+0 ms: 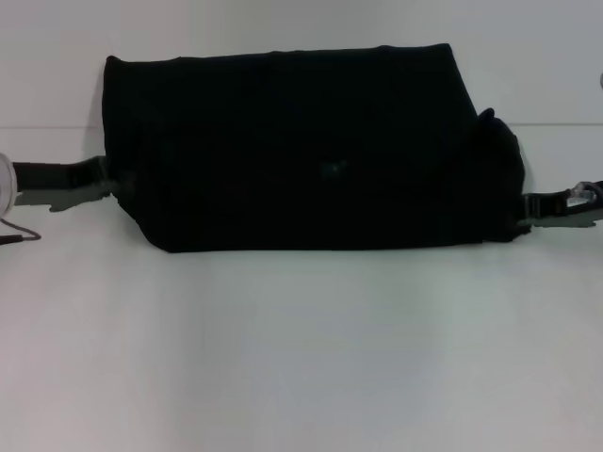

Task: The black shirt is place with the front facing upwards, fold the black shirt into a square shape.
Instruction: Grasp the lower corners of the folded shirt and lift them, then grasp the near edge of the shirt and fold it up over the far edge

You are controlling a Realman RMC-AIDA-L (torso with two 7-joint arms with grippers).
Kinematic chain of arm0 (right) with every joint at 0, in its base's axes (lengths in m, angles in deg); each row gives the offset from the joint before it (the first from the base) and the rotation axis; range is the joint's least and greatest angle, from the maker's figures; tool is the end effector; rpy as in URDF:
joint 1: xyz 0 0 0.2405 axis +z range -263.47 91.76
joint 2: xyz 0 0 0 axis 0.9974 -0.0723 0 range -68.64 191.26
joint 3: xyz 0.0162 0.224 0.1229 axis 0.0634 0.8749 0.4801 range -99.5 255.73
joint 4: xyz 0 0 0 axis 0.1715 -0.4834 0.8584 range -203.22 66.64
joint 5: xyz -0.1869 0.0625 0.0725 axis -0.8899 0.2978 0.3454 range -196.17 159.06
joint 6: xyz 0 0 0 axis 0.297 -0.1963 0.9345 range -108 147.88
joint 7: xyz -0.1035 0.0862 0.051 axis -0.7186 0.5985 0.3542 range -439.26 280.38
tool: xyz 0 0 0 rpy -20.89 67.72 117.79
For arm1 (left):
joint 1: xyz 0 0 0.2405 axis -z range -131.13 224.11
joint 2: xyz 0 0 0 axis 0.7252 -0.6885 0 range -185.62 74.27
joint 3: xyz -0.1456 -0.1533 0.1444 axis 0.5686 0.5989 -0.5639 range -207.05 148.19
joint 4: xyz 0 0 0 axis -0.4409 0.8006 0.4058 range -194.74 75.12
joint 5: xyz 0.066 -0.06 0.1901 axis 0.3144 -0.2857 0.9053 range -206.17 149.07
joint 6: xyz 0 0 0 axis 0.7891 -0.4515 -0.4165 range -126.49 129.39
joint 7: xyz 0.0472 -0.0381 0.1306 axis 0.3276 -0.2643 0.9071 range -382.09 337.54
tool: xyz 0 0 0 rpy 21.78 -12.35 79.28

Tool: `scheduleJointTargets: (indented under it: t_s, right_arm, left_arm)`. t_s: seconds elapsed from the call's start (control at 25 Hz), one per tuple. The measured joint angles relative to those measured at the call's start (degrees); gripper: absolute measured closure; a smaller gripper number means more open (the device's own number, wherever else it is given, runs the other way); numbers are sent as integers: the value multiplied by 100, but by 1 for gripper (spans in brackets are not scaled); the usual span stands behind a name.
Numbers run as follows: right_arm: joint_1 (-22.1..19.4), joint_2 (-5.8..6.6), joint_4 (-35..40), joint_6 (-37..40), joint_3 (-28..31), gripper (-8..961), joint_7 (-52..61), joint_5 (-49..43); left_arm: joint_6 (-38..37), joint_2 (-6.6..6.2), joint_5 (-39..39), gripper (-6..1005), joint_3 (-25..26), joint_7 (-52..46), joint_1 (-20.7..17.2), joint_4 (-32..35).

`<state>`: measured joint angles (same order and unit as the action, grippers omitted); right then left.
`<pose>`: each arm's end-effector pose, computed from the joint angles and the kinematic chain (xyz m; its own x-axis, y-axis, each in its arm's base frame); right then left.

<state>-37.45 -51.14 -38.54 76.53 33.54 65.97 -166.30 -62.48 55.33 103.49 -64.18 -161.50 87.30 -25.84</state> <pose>0.2774 0.4399 0.0223 0.3347 -0.8690 -0.3645 -0.8904 -0.1650 -0.4242 -0.2967 0.4215 0.0611 0.1572 0.7990 0.5804 0.9850 -0.0843 -0.1508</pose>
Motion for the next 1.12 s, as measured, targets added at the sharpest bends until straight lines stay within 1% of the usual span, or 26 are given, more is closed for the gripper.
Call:
scheduleJointTargets:
  t_s: [0.08,0.16,0.32,0.4,0.56,0.68,0.76,0.8,0.96,1.08,1.12]
  right_arm:
    - [-119,11,293,424,3,881,19,0]
    - [-286,22,685,910,48,881,37,0]
    - [-607,54,1316,1868,325,881,32,0]
    - [-745,96,1504,2329,409,881,6,-3]
    - [-1086,222,1764,3209,454,881,-41,-10]
    - [-1367,264,1907,3783,455,881,-106,-6]
    - [-1607,284,2030,4261,462,881,-170,-17]
    - [-1607,284,2030,4261,462,881,-170,-17]
    - [-1822,296,2074,4789,463,882,-330,-36]
    - [-1937,296,2073,5027,473,882,-424,-43]
    - [-1960,308,2066,5021,594,882,-453,-37]
  left_arm:
    - [-326,-37,144,996,20,-3,-18,94]
    - [-801,-100,273,996,63,-8,-58,184]
    - [-1676,-181,334,996,81,2,-231,422]
    - [-2174,-187,400,996,82,7,-345,643]
    - [-3175,-195,545,996,93,65,-584,1019]
    - [-3802,-194,598,996,113,174,-757,1155]
    - [-4414,-165,664,996,148,337,-940,1231]
    - [-4414,-165,664,996,148,337,-940,1231]
    - [-5046,-95,998,996,154,579,-1113,1269]
    - [-5210,-47,1168,996,156,674,-1196,1258]
    - [-5224,-40,1169,996,219,725,-1218,1258]
